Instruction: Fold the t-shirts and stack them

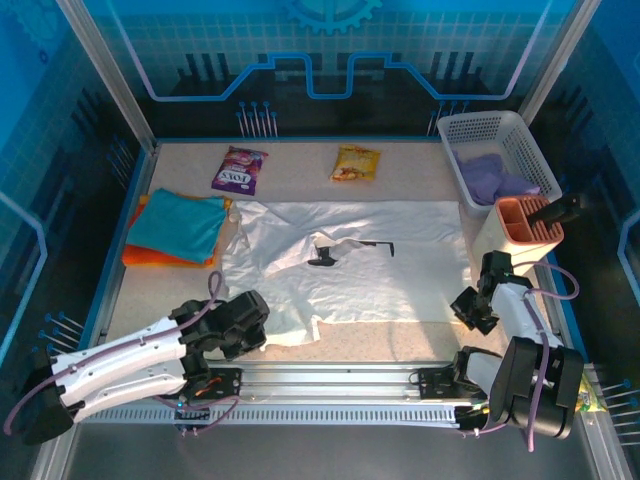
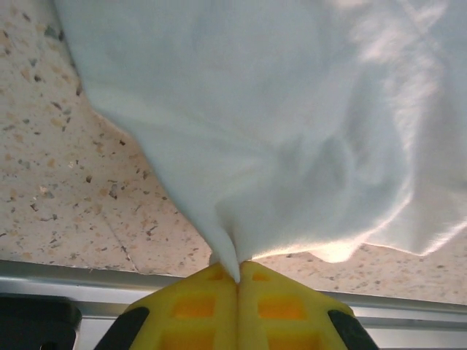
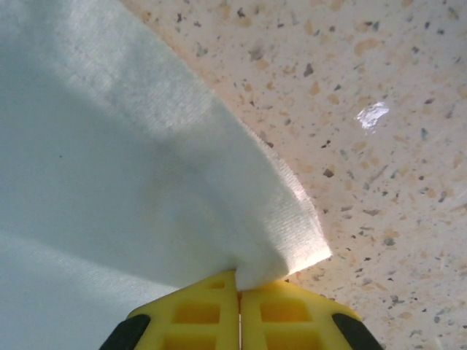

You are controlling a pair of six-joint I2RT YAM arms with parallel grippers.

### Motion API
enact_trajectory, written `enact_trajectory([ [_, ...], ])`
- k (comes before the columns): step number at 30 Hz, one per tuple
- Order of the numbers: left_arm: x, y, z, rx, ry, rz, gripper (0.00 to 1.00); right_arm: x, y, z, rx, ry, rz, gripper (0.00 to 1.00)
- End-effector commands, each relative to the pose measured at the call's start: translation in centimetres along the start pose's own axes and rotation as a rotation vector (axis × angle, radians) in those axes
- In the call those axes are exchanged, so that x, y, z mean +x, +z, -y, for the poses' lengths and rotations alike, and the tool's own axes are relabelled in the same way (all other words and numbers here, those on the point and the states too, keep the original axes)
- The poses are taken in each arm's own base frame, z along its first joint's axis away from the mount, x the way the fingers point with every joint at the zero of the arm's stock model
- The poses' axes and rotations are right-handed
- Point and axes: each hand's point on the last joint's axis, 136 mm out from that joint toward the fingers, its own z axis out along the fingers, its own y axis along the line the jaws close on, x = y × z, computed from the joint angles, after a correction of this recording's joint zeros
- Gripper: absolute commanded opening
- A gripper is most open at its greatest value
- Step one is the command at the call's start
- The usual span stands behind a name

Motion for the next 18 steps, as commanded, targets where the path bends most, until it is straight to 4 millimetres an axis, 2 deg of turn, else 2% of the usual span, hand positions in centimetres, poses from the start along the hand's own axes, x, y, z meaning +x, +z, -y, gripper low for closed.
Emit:
enact_trajectory([
  [1,-0.8,-1.8,1.2,0.026,0.033,0.011,0.0,-2.2,-0.2,-5.0,-0.237,-0.04,0.052,0.03],
  [3,-1.3,-2.6,2.5,0.063,0.035,0.012,0.0,-2.5,-0.8,-5.6,-0.256,-0.038,0.055,0.0],
  [7,-3.0,-4.0,5.0,0.159,0.029,0.017,0.0,-3.3,-1.9,-6.8,-0.298,-0.034,0.067,0.0],
  [14,-7.6,-6.5,7.2,0.171,0.092,0.078,0.0,-5.3,-3.6,-8.3,-0.326,-0.022,0.111,0.0],
  [18,-11.1,-7.9,7.9,0.19,0.104,0.128,0.0,-6.8,-4.5,-9.4,-0.343,-0.009,0.131,0.0],
])
